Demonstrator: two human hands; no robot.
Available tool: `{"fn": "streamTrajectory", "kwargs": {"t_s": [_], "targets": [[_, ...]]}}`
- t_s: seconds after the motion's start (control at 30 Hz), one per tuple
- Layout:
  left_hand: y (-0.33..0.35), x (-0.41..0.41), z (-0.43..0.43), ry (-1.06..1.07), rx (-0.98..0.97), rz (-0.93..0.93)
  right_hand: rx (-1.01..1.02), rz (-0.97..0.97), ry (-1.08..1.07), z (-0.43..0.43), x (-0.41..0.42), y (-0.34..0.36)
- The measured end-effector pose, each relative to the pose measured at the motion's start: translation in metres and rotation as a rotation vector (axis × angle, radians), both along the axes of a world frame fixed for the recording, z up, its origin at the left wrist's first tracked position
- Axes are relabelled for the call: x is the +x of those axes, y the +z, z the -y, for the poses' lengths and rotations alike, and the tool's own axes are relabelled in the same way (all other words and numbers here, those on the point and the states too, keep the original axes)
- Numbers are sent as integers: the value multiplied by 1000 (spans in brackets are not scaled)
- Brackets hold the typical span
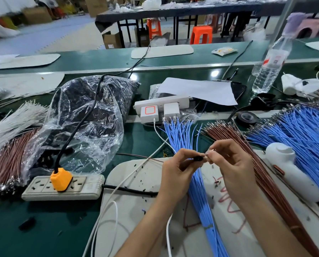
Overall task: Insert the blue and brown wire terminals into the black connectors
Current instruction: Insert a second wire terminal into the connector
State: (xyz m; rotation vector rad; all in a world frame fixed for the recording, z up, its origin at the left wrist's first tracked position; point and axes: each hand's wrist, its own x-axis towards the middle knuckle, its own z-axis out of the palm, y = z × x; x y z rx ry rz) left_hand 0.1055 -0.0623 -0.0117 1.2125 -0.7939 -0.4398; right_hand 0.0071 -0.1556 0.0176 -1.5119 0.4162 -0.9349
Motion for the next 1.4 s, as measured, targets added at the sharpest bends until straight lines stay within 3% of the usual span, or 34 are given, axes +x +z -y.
{"fn": "streamTrajectory", "kwargs": {"t_s": [0.67, 0.87, 1.0, 1.07, 1.2, 1.4], "targets": [[-4, 3, 2, 39, 57, 106, -250, -73, -30, -2, -3, 3], [-5, 2, 1, 64, 78, 154, -581, -193, -161, -1, -3, 2], [-8, 1, 1, 175, 158, 365, -755, -251, -240, -1, -3, -1], [-9, 1, 2, 224, 166, 453, -647, -260, -211, 1, -4, 0], [-10, 1, 2, 270, 182, 547, -180, -243, -59, 7, -5, 3], [-10, 0, 2, 263, 178, 637, 163, -168, 63, 14, -7, -1]]}}
